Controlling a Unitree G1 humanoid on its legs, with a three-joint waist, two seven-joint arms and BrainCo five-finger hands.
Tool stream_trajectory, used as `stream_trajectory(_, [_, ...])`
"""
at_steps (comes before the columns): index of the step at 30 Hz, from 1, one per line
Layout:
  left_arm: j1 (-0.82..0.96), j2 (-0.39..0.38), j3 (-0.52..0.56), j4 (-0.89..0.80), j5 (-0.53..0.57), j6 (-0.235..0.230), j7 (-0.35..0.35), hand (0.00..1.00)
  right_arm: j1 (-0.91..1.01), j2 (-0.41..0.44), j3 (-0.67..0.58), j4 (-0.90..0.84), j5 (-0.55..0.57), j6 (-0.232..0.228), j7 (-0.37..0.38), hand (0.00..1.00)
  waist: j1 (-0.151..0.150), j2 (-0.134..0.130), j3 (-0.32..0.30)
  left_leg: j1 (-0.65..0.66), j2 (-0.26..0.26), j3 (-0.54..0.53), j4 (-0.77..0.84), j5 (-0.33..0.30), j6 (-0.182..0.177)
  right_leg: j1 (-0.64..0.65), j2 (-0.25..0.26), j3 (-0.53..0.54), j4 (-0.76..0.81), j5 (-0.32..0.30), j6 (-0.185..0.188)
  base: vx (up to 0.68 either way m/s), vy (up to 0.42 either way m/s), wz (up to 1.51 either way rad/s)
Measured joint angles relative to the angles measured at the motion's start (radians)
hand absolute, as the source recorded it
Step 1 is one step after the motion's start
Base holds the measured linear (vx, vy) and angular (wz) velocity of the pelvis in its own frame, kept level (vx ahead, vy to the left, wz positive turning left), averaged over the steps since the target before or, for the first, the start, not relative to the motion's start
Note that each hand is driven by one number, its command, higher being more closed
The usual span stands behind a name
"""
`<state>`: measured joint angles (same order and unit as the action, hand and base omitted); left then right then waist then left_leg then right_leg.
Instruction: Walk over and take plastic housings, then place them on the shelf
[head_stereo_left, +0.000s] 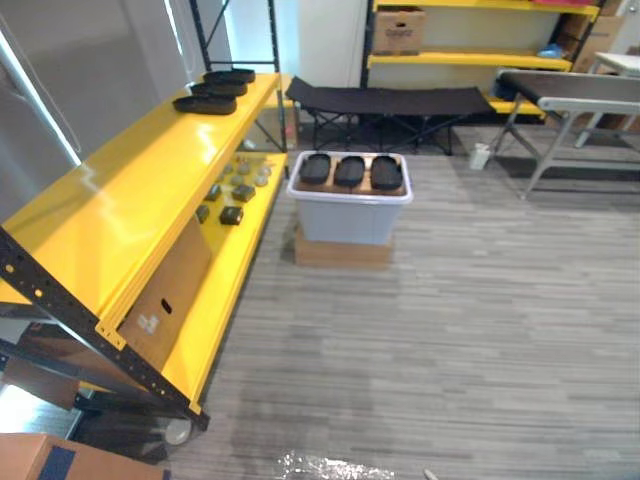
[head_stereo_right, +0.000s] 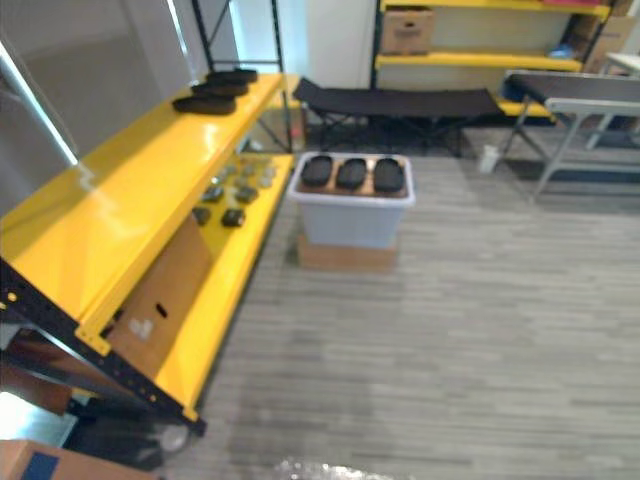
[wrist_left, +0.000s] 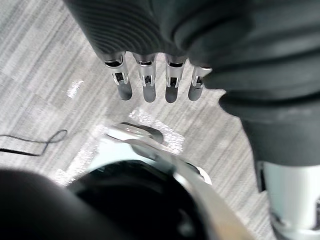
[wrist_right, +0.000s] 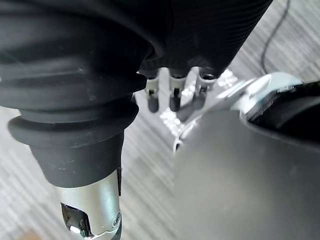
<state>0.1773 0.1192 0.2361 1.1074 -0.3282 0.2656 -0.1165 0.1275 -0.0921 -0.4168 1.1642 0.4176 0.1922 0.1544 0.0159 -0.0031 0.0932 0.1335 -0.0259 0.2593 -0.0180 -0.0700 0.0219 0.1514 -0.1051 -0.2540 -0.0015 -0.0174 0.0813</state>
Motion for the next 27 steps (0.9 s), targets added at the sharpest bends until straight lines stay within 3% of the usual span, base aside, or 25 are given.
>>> stream_trajectory(7, [-0.025,0.008,-0.004,0.013,-0.029,-0.004,-0.017,0.00,-0.026,0.013,-0.033,0.009,-0.001,-0.002,-0.005,0.00,-0.002,-0.011,0.009,0.043,-0.021,0.001,-0.063,0.024,0.004,0.019,-0.010,-0.020,-0.013,0.000,0.032,0.10,0.037,0.04])
stream_trajectory(14, [-0.029,0.009,-0.001,0.013,-0.029,-0.018,-0.009,0.00,-0.069,0.016,-0.034,0.025,-0.007,-0.047,0.000,0.00,0.000,-0.010,0.016,0.060,-0.024,0.029,-0.063,0.016,-0.008,0.015,-0.013,0.014,-0.014,0.006,0.040,-0.02,0.011,-0.14])
stream_trajectory(20, [-0.027,-0.008,-0.001,0.013,-0.066,-0.047,-0.001,0.00,-0.090,0.015,-0.030,0.023,-0.039,-0.127,0.011,0.00,0.000,0.004,0.031,0.075,-0.029,0.053,-0.068,0.020,-0.002,0.018,-0.014,0.032,-0.022,0.015,0.023,-0.12,0.004,-0.16])
stream_trajectory(27, [-0.022,-0.009,-0.003,0.012,-0.053,-0.080,0.023,0.00,-0.072,0.015,-0.011,0.016,-0.038,-0.192,0.018,0.00,0.000,-0.002,0.030,0.076,-0.040,0.037,-0.070,0.018,0.004,0.023,-0.026,0.018,-0.020,0.002,0.027,-0.09,0.027,0.07])
